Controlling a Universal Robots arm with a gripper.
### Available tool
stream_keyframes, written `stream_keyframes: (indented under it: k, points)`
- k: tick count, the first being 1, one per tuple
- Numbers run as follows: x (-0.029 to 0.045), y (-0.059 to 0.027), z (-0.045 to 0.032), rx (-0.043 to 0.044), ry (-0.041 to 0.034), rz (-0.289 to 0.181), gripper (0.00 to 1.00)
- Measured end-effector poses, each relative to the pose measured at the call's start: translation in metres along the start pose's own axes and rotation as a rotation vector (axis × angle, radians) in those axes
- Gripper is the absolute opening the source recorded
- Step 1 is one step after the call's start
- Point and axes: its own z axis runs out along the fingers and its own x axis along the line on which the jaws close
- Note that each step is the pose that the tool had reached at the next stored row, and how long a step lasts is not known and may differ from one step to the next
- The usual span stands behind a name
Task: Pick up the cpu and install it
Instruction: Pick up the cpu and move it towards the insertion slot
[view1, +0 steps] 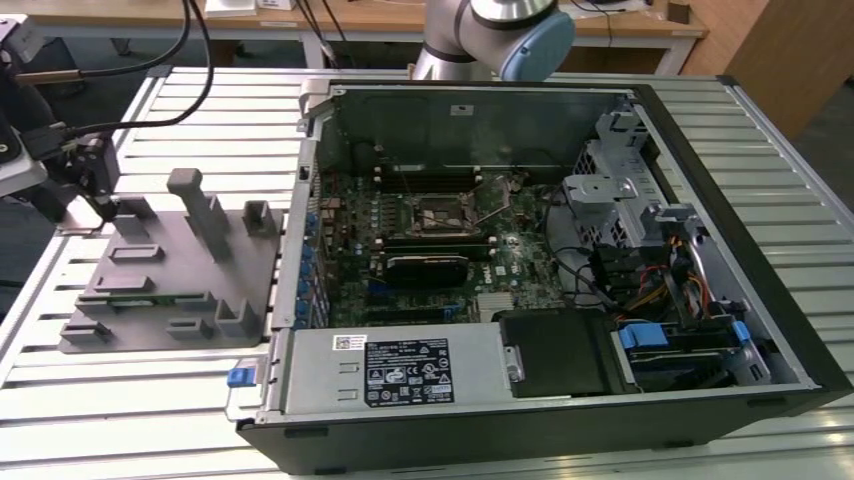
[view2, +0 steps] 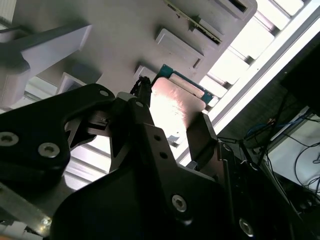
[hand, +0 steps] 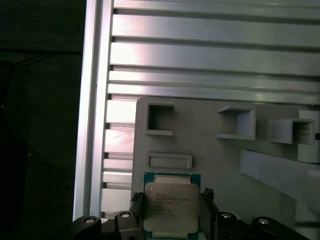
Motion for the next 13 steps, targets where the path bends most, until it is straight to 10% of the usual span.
stream_keyframes:
  k: [13]
  points:
    - [-0.0001, 0.0011, -0.0126, 0.0000, -0.0007, 0.000, 0.53]
